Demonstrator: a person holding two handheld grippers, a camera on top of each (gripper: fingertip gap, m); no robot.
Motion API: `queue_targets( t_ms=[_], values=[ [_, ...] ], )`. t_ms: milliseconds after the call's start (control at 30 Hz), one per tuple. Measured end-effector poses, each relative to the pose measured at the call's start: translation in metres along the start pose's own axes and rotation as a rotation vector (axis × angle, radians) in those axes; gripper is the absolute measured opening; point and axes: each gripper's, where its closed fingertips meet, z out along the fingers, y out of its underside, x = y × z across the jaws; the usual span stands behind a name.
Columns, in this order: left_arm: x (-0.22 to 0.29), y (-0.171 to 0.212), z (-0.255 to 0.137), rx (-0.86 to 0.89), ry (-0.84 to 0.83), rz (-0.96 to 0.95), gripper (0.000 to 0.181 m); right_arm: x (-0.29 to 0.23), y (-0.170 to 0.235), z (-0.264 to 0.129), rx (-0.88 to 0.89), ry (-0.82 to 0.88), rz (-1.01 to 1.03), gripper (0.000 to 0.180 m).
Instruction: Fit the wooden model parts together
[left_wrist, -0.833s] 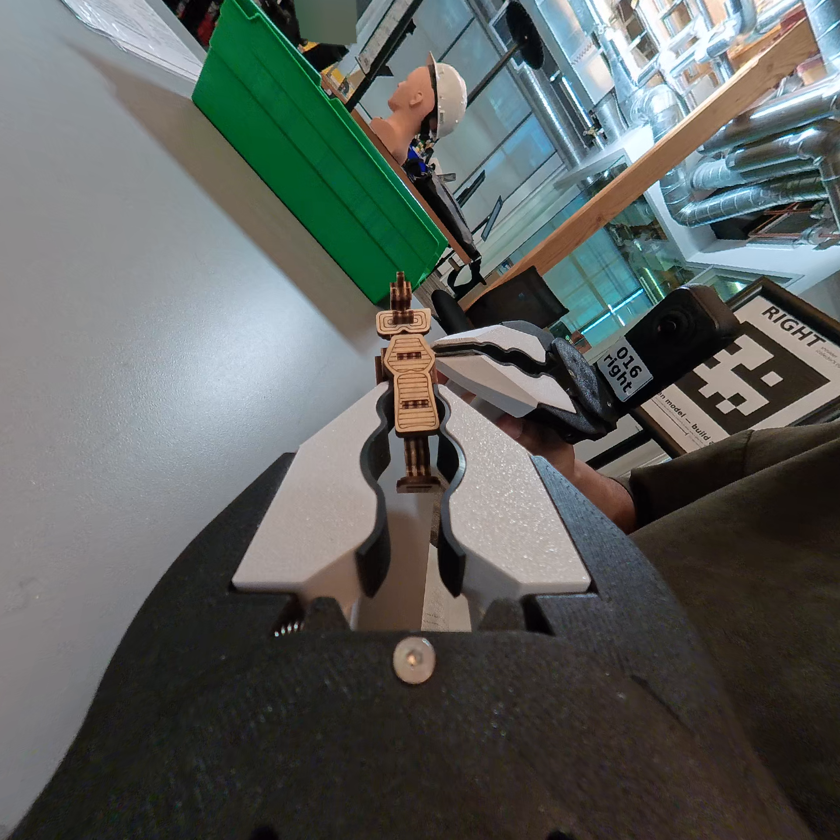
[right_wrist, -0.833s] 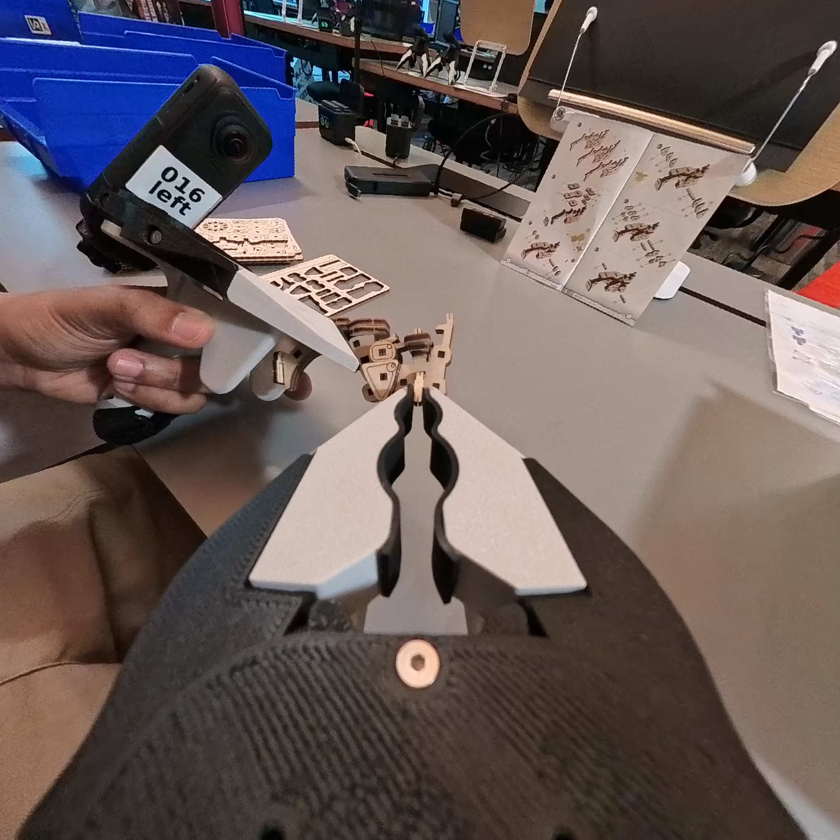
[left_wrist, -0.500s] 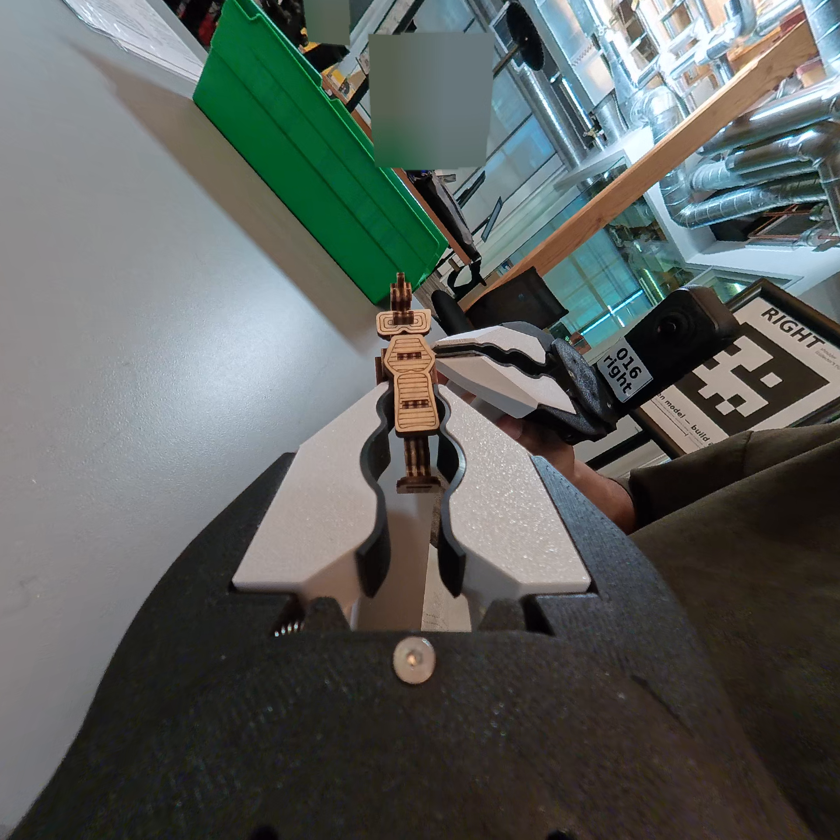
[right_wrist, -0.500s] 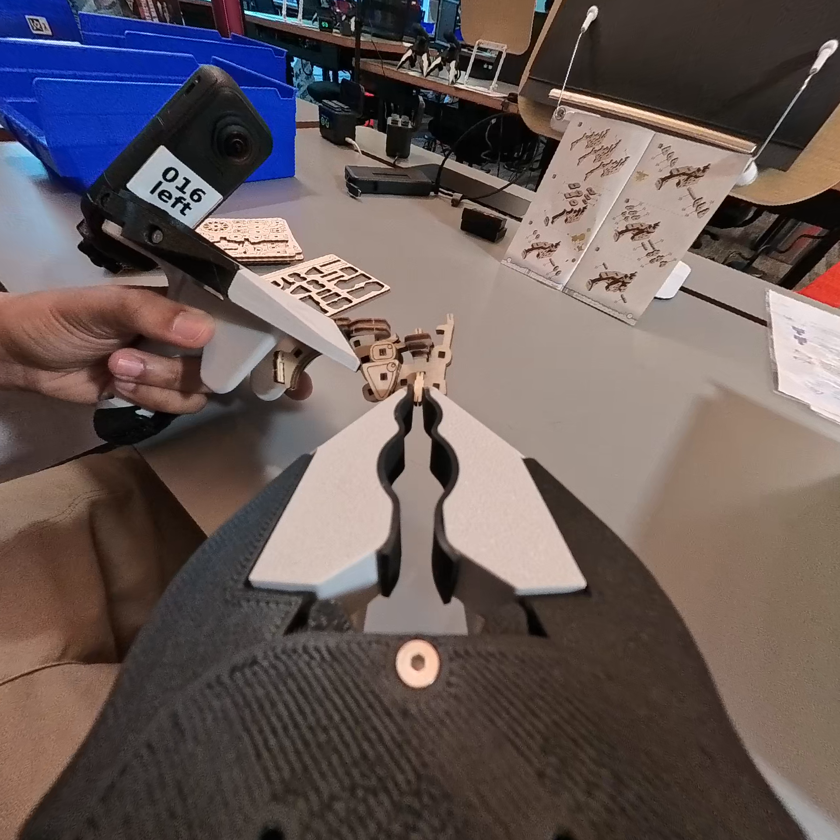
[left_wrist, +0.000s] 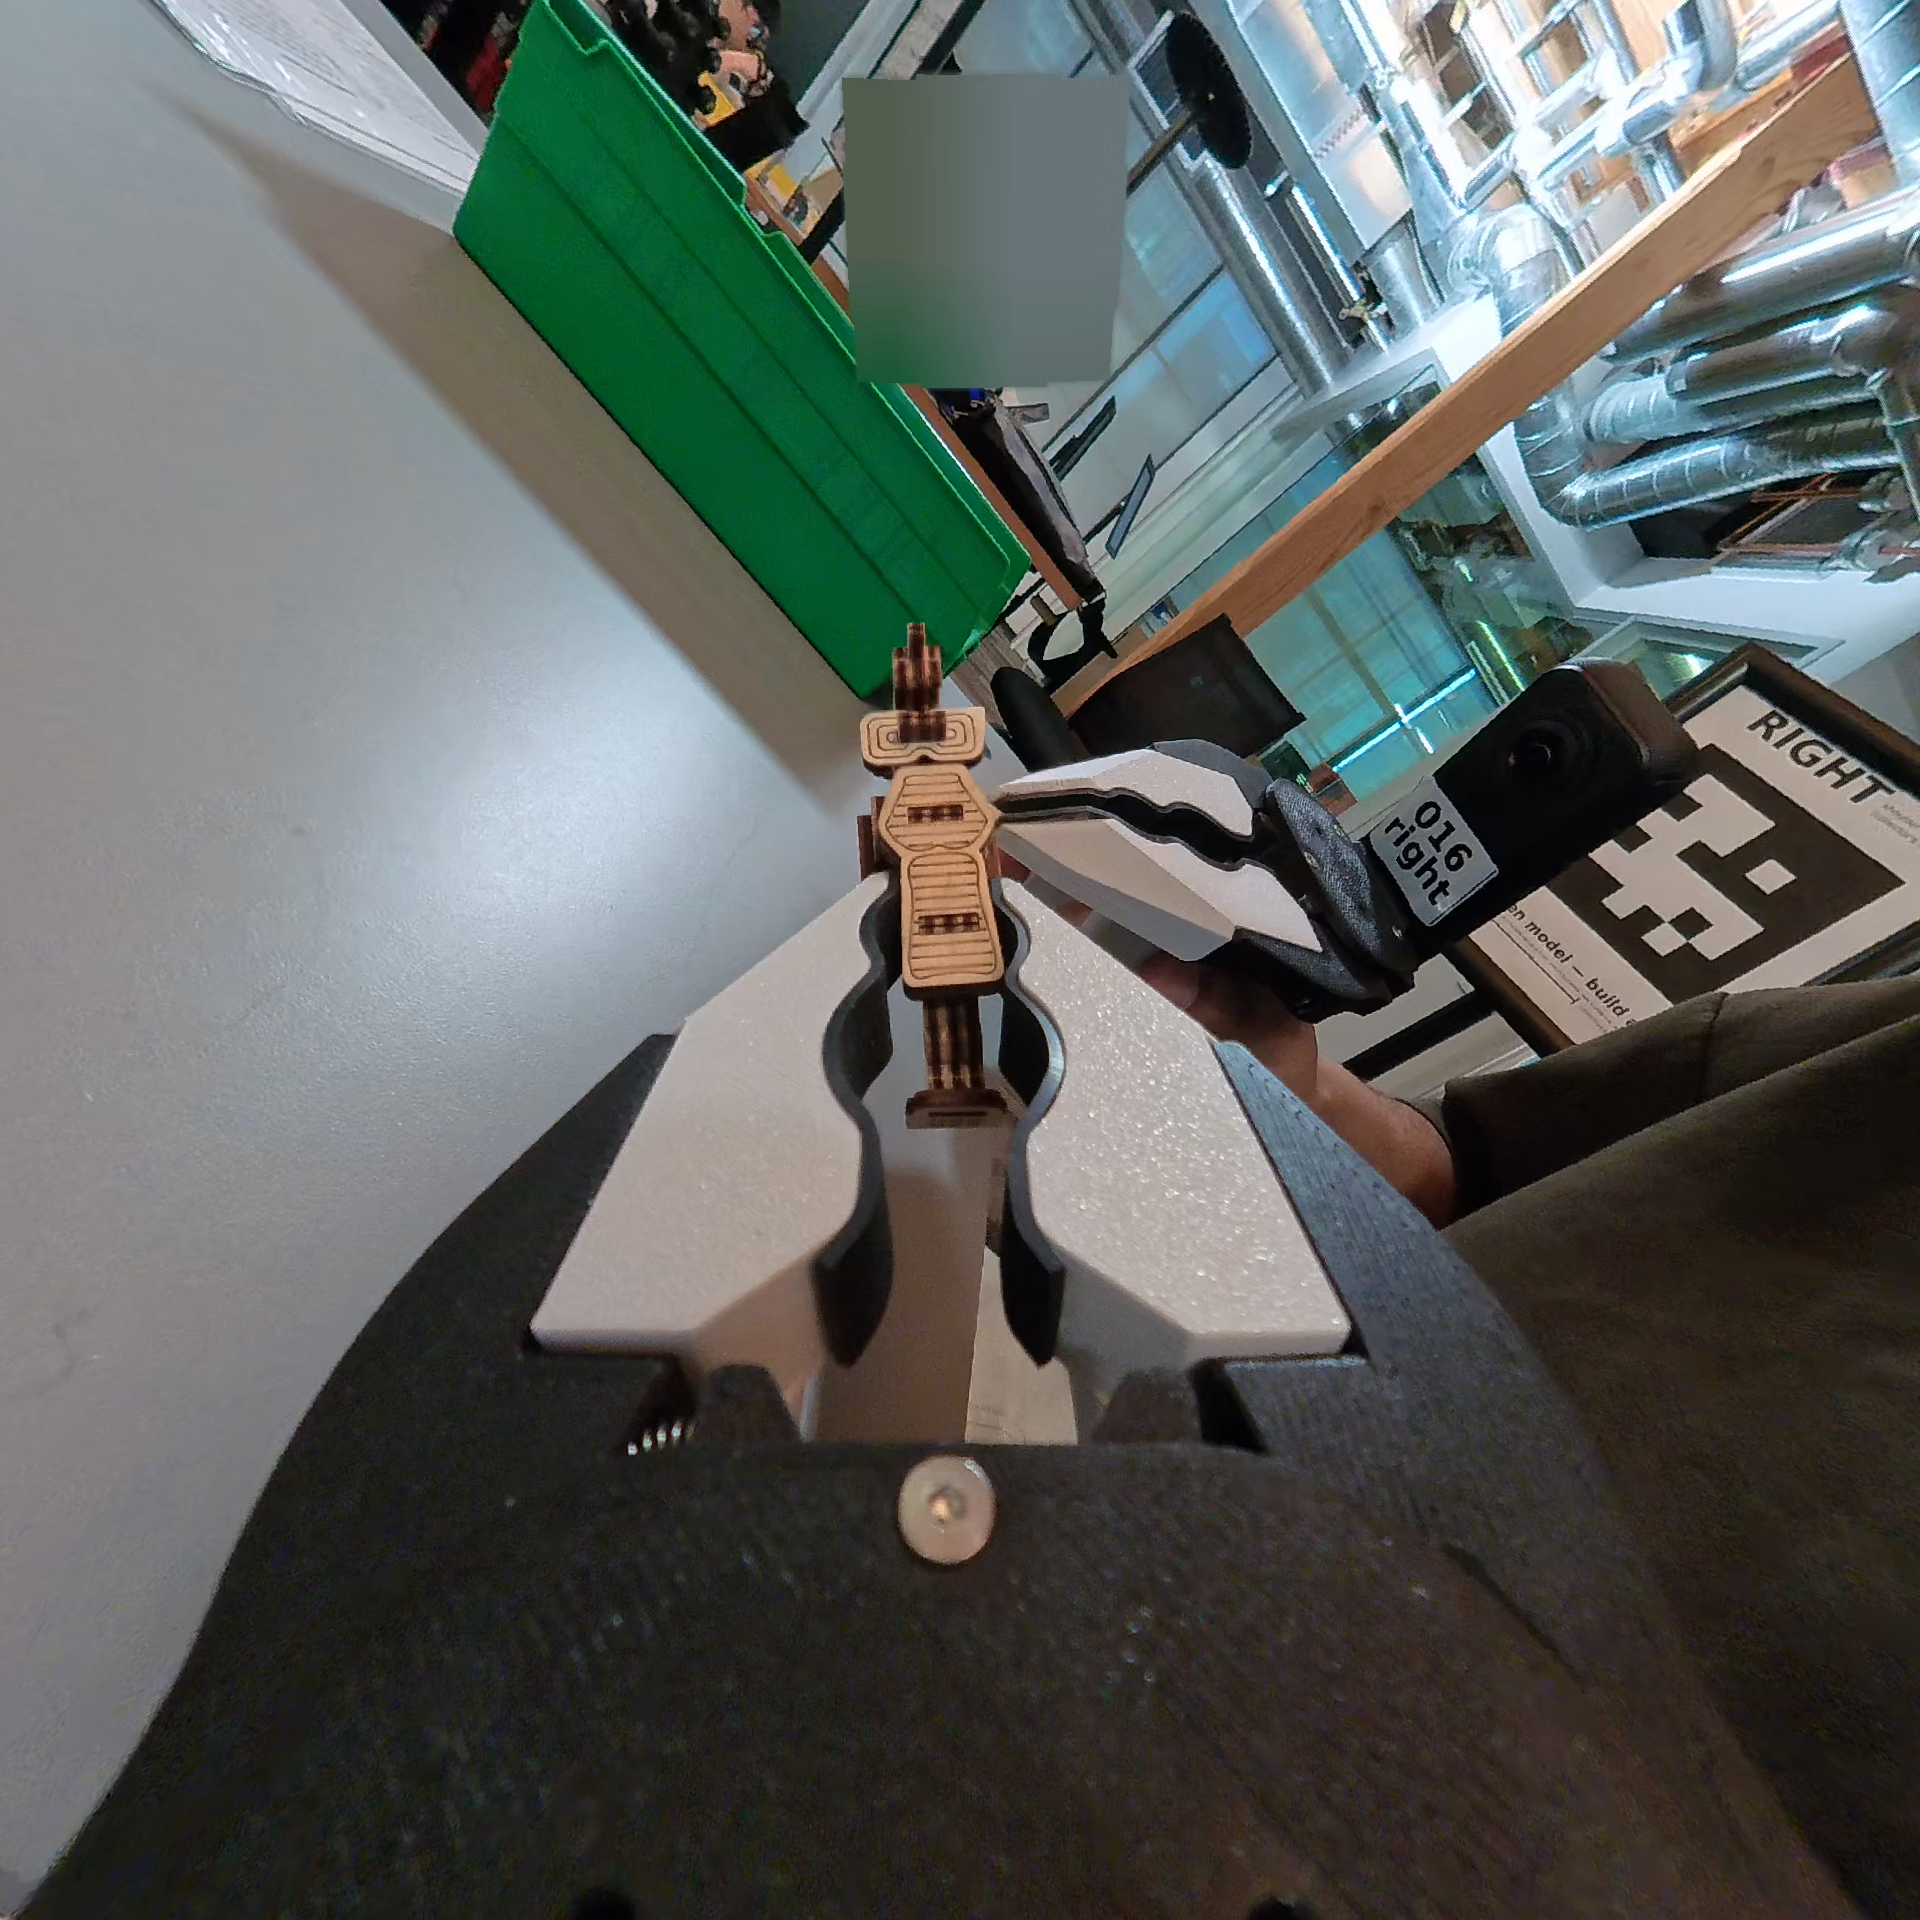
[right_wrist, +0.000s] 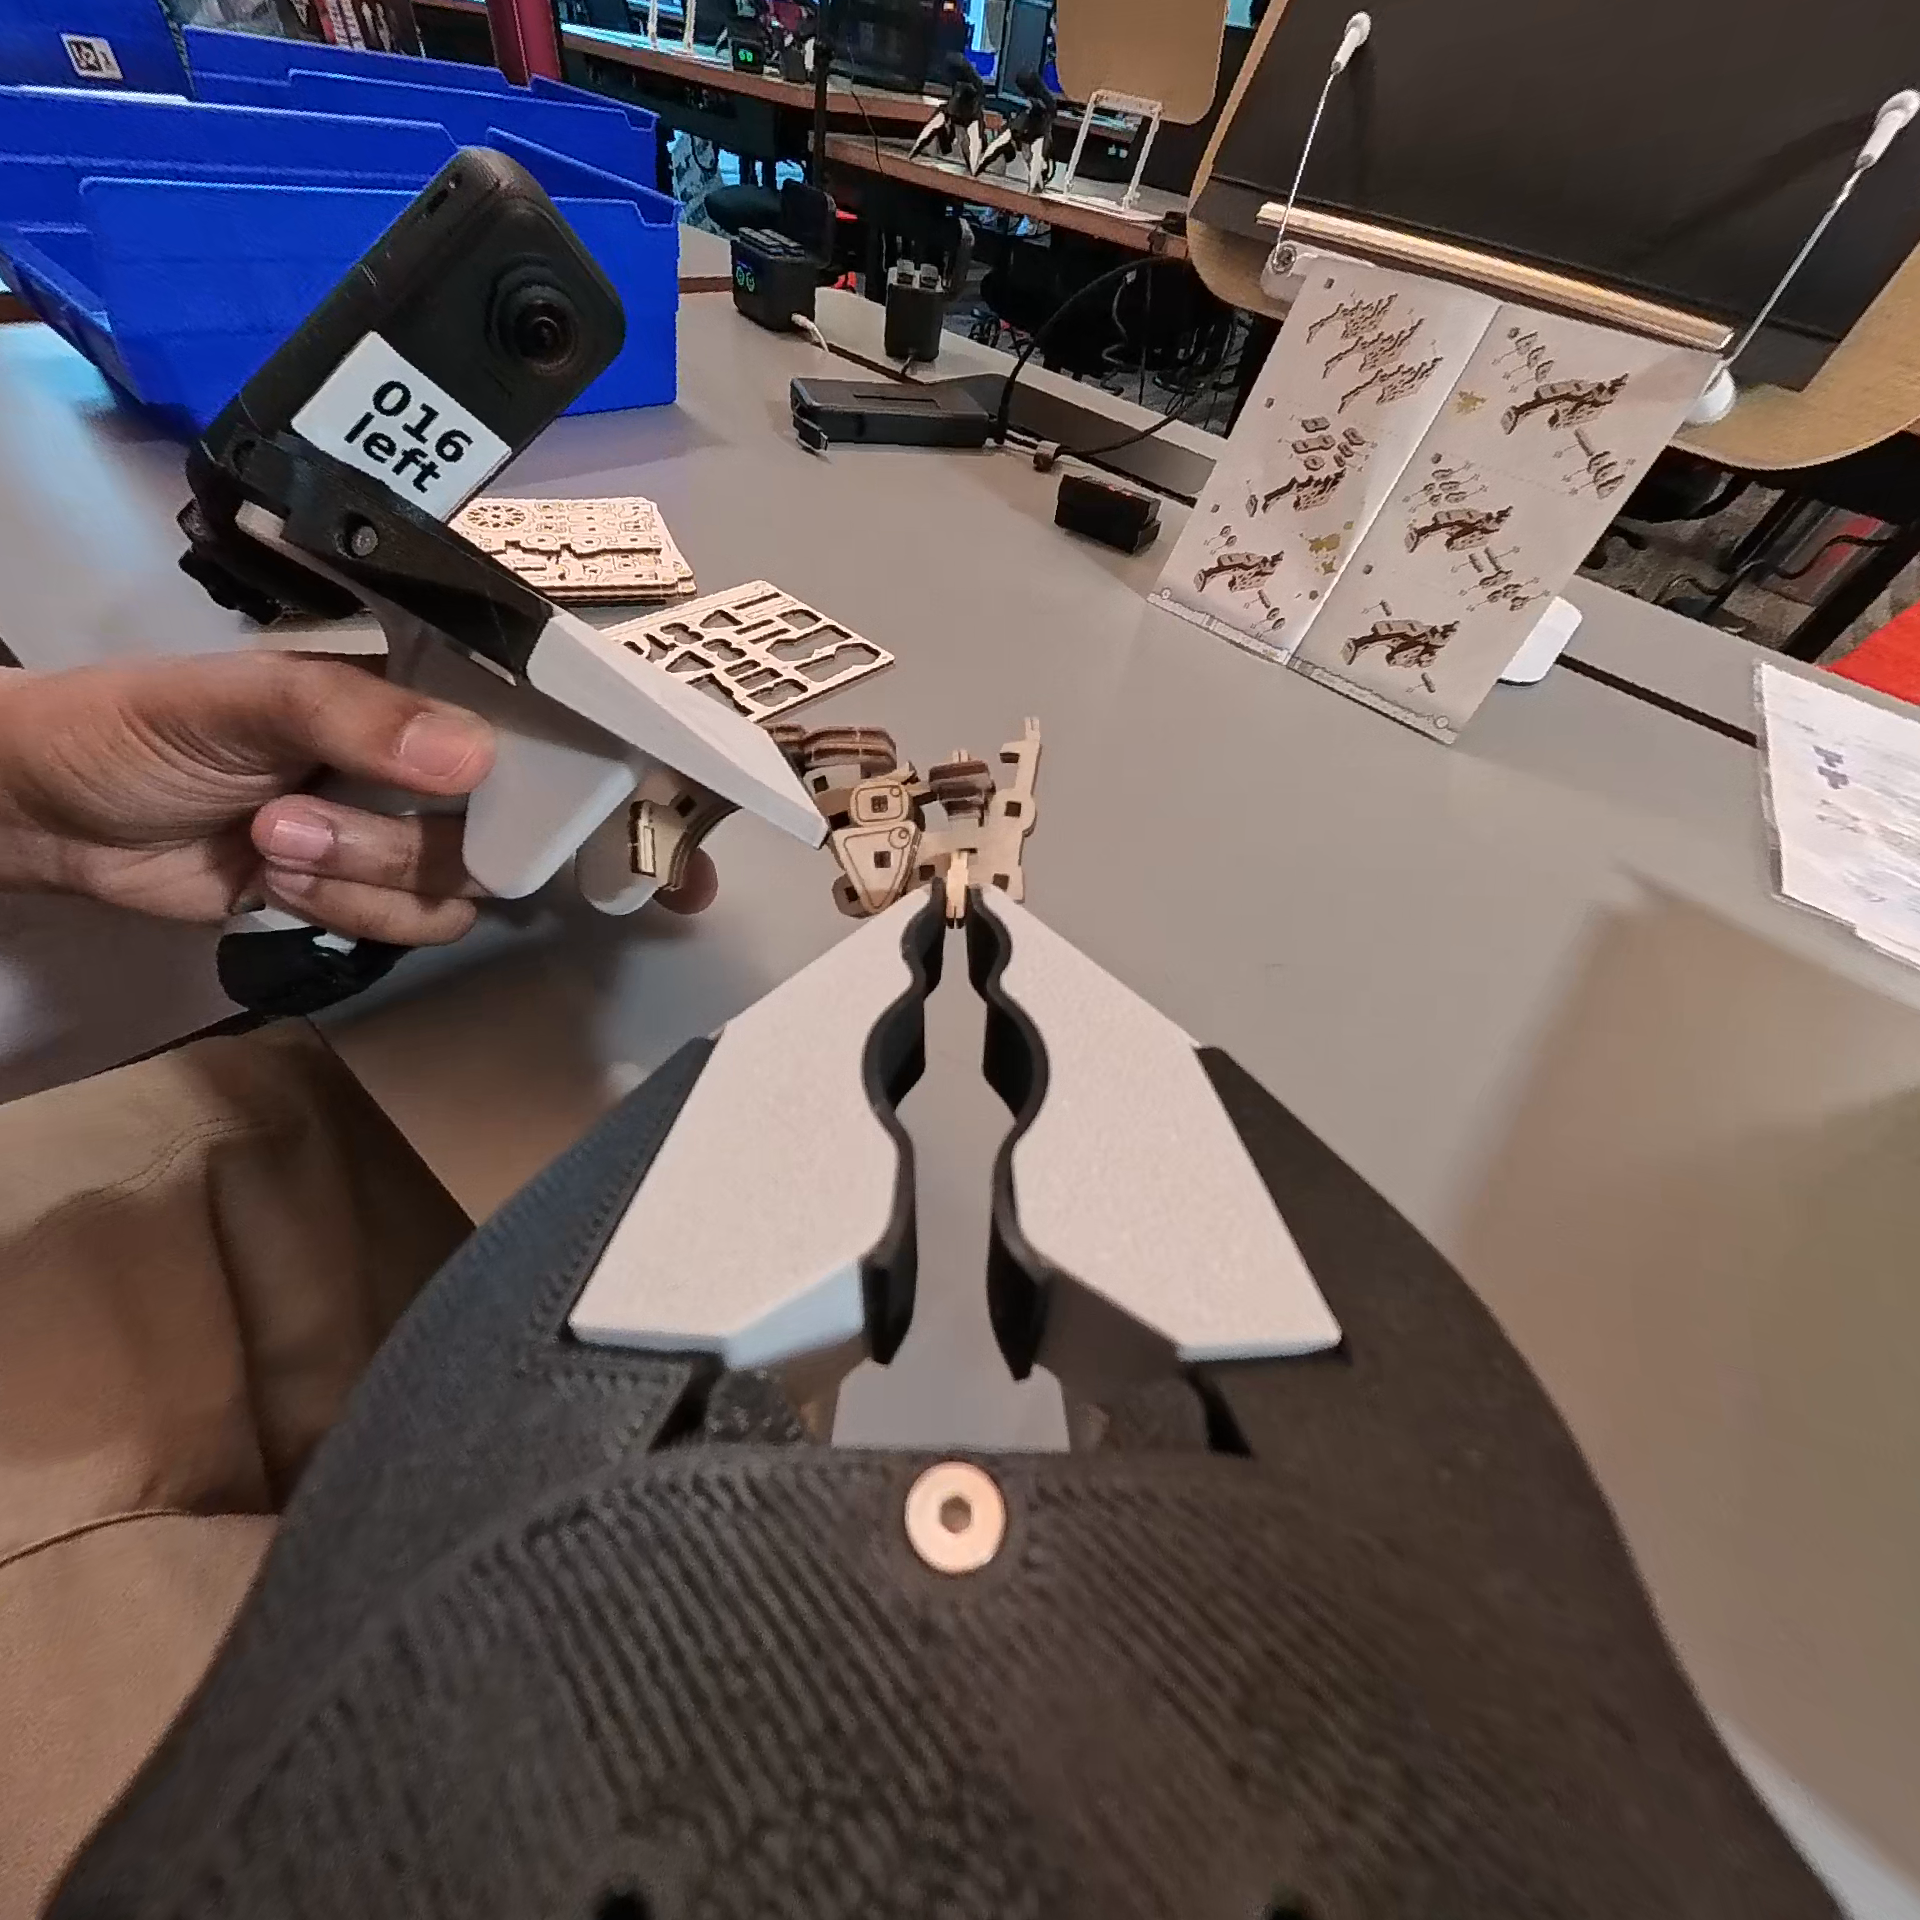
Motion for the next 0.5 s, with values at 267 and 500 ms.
queue_targets(
  t_ms=[267, 500],
  values=[
    [-0.0019, -0.001, -0.0003, 0.007, -0.013, -0.003, 0.012, 0.0007, -0.0028, -0.0013, 0.014, 0.006, -0.002, 0.002],
    [-0.004, -0.0019, -0.0005, 0.014, -0.029, -0.002, 0.012, -0.0051, -0.0068, -0.0033, 0.034, -0.022, -0.015, 0.002]
  ],
)
